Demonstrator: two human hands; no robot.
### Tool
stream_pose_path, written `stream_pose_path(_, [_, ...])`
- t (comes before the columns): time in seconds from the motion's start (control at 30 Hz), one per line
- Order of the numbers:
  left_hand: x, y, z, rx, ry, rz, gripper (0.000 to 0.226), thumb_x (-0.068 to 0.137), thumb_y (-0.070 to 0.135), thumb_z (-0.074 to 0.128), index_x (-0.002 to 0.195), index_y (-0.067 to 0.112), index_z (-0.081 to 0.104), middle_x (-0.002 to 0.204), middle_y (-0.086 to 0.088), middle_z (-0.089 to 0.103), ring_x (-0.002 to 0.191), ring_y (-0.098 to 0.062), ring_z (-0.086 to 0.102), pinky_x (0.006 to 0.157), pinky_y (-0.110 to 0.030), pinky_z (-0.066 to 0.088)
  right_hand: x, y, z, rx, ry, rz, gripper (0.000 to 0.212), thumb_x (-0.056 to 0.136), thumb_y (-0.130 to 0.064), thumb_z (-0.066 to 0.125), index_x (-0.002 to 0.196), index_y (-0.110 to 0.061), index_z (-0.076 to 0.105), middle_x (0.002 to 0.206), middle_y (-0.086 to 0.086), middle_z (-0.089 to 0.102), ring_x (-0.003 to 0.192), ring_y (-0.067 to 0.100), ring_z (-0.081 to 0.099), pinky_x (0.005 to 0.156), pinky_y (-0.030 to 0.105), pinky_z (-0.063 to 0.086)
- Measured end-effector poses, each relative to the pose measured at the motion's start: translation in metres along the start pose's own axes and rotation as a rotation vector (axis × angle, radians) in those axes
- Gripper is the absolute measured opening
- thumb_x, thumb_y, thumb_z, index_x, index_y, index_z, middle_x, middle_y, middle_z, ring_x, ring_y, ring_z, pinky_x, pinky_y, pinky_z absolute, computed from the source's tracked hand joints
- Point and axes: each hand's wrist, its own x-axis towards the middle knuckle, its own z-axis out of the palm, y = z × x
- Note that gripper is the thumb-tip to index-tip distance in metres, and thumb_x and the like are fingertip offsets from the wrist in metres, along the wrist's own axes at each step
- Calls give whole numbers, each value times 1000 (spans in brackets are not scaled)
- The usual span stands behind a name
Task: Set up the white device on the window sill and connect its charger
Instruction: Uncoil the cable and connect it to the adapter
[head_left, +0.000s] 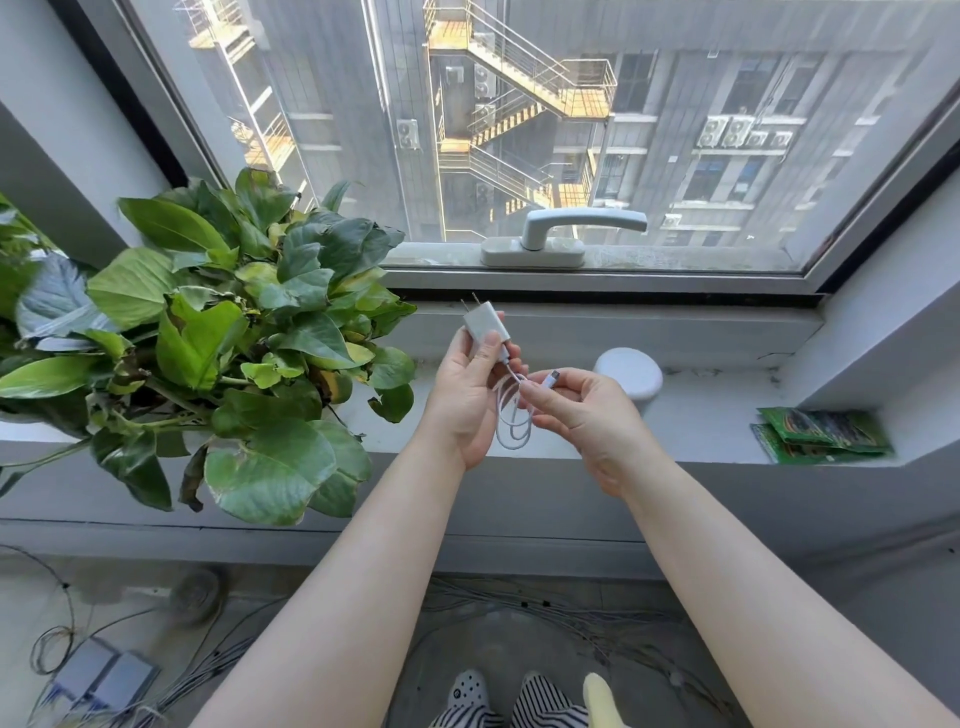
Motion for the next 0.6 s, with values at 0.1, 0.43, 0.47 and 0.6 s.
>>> stream_pose_path(0.1, [3, 0, -5, 260, 69, 45, 13, 99, 24, 43, 104, 21, 54, 78, 0, 56, 72, -11, 56, 68, -26, 50, 1, 2, -4, -68, 55, -10, 13, 75, -4, 76, 85, -9, 67, 75, 9, 69, 70, 17, 60, 70, 25, 53])
stream_pose_path(0.43, [10, 2, -11, 261, 205, 121, 12, 101, 26, 39, 99, 22, 50, 70, 1, 52, 56, -6, 51, 56, -20, 44, 2, 5, -9, -92, 103, 5, 7, 83, 2, 66, 81, -5, 66, 73, 14, 70, 60, 12, 63, 63, 19, 55])
stream_pose_path(0.47, [10, 3, -11, 243, 190, 108, 12, 100, 26, 39, 99, 22, 50, 70, 1, 53, 56, -7, 53, 58, -21, 45, 3, 4, -8, -57, 96, -4, 6, 84, 2, 65, 85, -4, 66, 74, 14, 71, 59, 11, 64, 64, 19, 56])
stream_pose_path(0.6, [9, 1, -6, 160, 145, 56, 11, 100, 24, 42, 101, 21, 52, 73, 0, 56, 62, -10, 57, 66, -27, 49, 6, -1, -1, 86, 75, -38, 20, 83, 2, 66, 97, -6, 54, 72, 7, 74, 62, 12, 68, 69, 22, 58])
